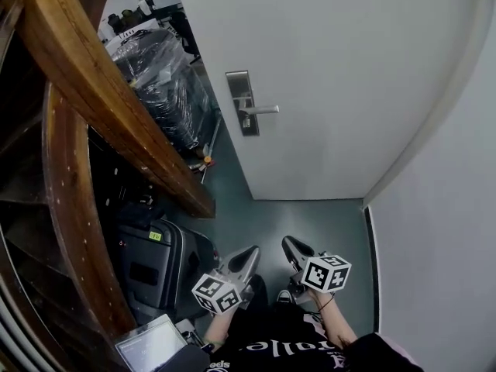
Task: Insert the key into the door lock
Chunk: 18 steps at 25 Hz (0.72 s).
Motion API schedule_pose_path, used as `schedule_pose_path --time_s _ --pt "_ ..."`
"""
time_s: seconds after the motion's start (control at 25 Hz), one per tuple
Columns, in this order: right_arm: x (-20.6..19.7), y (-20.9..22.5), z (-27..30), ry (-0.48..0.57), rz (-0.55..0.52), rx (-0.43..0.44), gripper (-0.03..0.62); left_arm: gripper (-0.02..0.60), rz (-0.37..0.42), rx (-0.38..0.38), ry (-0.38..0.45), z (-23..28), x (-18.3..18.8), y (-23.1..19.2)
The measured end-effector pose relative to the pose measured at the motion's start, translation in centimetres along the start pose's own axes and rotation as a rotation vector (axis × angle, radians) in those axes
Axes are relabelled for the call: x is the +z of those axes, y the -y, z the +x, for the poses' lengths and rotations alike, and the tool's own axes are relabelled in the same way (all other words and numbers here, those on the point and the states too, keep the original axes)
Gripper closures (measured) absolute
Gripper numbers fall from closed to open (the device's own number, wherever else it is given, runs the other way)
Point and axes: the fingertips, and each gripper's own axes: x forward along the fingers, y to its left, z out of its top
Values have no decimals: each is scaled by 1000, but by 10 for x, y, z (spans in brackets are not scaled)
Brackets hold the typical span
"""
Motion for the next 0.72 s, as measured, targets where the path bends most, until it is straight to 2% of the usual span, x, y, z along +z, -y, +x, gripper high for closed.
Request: schedule_pose_path --time_s 0.16,0.36,0.56,0.72 --pt "-13 -18 -9 4 -35 34 557 577 25 39 9 -33 -8 16" --pt "-39 -42 -16 -17 -36 74 557 577 52 86 41 -69 -6 16" --pt "-74 -66 -26 -28 -60 74 557 577 87 73 64 -107 -8 27" --pt "-104 -94 -35 -9 -64 67 559 577 114 61 49 -157 -21 35"
